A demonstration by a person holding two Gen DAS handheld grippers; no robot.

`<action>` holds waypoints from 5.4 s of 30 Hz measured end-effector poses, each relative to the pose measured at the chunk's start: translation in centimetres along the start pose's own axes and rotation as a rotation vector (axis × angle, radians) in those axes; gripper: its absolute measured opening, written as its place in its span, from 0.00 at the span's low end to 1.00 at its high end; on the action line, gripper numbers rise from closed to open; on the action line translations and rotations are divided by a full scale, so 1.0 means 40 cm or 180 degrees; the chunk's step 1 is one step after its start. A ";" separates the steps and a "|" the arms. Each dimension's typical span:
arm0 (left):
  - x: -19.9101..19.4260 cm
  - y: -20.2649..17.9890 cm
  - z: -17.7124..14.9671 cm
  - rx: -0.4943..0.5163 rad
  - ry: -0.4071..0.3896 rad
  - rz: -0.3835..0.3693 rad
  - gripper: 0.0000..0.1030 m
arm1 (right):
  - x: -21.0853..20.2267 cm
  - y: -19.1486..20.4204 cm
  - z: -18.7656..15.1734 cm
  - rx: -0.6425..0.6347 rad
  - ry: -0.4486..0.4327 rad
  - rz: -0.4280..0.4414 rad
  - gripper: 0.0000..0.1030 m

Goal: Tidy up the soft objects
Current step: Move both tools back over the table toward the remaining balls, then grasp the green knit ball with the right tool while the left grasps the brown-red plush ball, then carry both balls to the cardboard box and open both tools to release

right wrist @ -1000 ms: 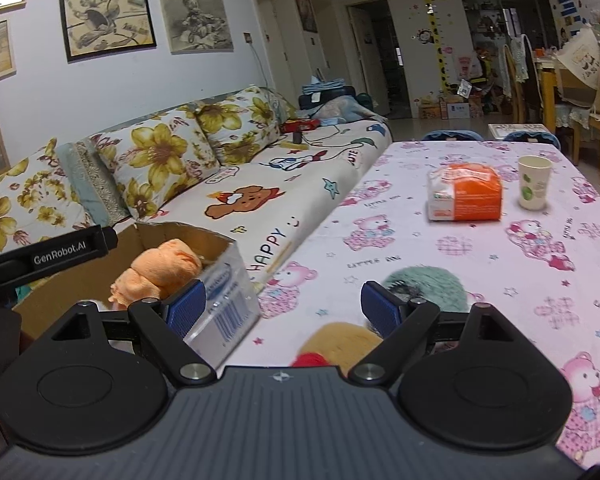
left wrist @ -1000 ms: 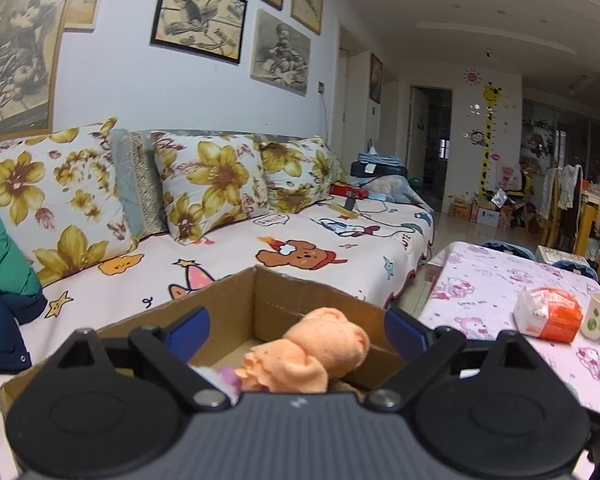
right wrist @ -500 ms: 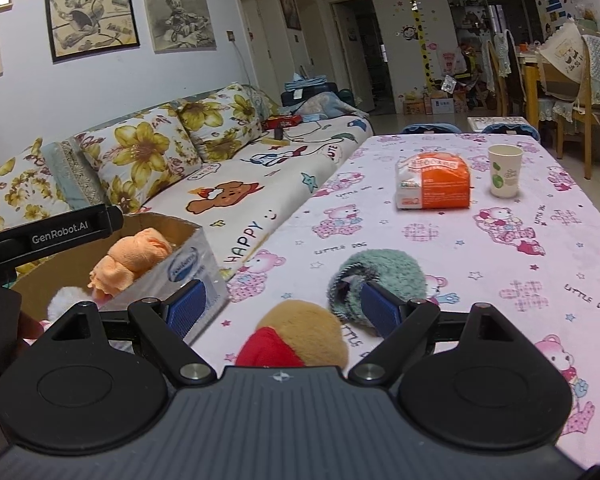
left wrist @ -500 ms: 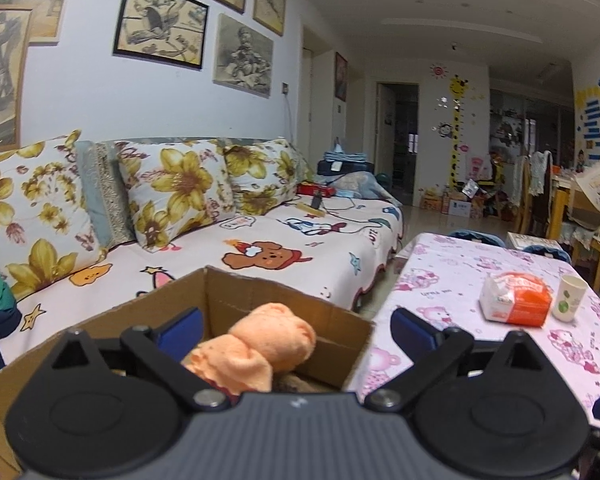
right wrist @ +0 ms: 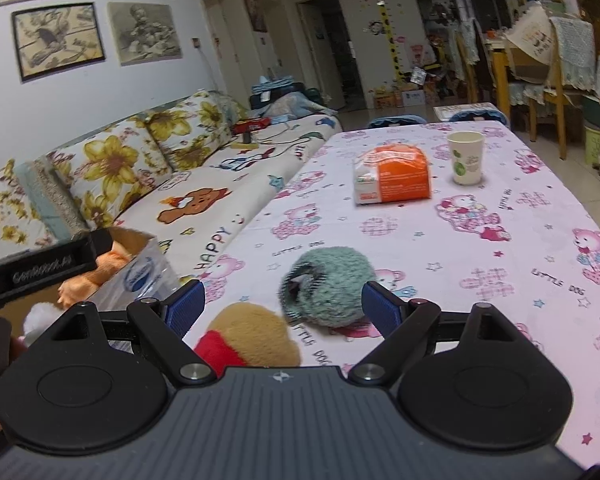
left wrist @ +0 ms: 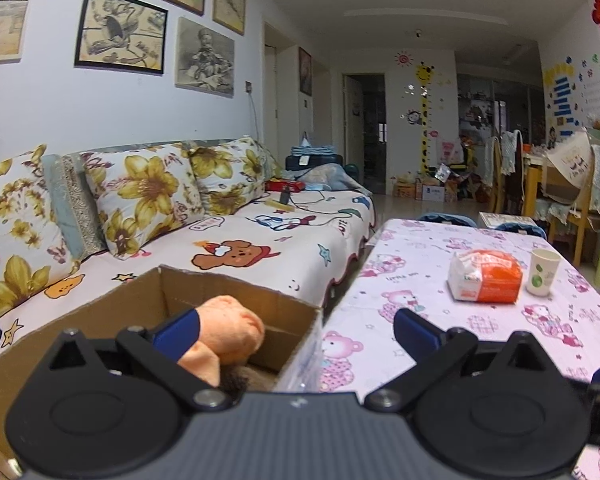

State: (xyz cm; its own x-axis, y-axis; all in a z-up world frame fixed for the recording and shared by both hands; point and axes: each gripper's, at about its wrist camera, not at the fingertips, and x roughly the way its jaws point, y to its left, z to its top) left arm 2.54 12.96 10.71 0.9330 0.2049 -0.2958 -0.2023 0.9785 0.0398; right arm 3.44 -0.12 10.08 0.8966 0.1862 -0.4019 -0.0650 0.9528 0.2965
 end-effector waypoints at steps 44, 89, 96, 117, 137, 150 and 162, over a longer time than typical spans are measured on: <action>0.134 -0.162 -0.189 0.0447 0.1088 -0.1012 0.88 | 0.335 -0.074 -0.021 0.0469 0.0525 0.0349 1.00; 0.035 -0.121 -0.153 -0.0290 0.1065 -0.1392 0.66 | 0.008 -0.137 -0.026 0.0259 0.0107 -0.0472 0.73; 0.011 -0.103 -0.133 -0.0284 0.0924 -0.1414 0.66 | -0.026 -0.133 -0.036 0.0175 0.0019 -0.0577 0.73; -0.038 -0.034 -0.071 -0.0347 0.0554 -0.1345 0.67 | -0.062 -0.066 -0.031 -0.0106 -0.0143 -0.0488 0.73; -0.086 0.091 -0.002 -0.0639 0.0077 -0.0982 0.67 | -0.070 0.058 0.009 -0.0443 -0.0377 0.0115 0.73; -0.043 0.253 0.004 -0.1138 0.0069 -0.0163 0.67 | 0.010 0.146 0.018 -0.0518 -0.0219 0.0667 0.73; 0.018 0.334 -0.009 -0.1056 0.0295 0.0590 0.67 | 0.104 0.229 0.006 -0.0628 0.0055 0.1029 0.73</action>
State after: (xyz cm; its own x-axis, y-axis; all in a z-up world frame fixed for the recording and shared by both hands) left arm 0.40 26.19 10.67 0.8439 0.3597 -0.3982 -0.4643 0.8615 -0.2057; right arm 6.66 9.32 11.32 0.8085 0.4872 -0.3300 -0.4279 0.8718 0.2386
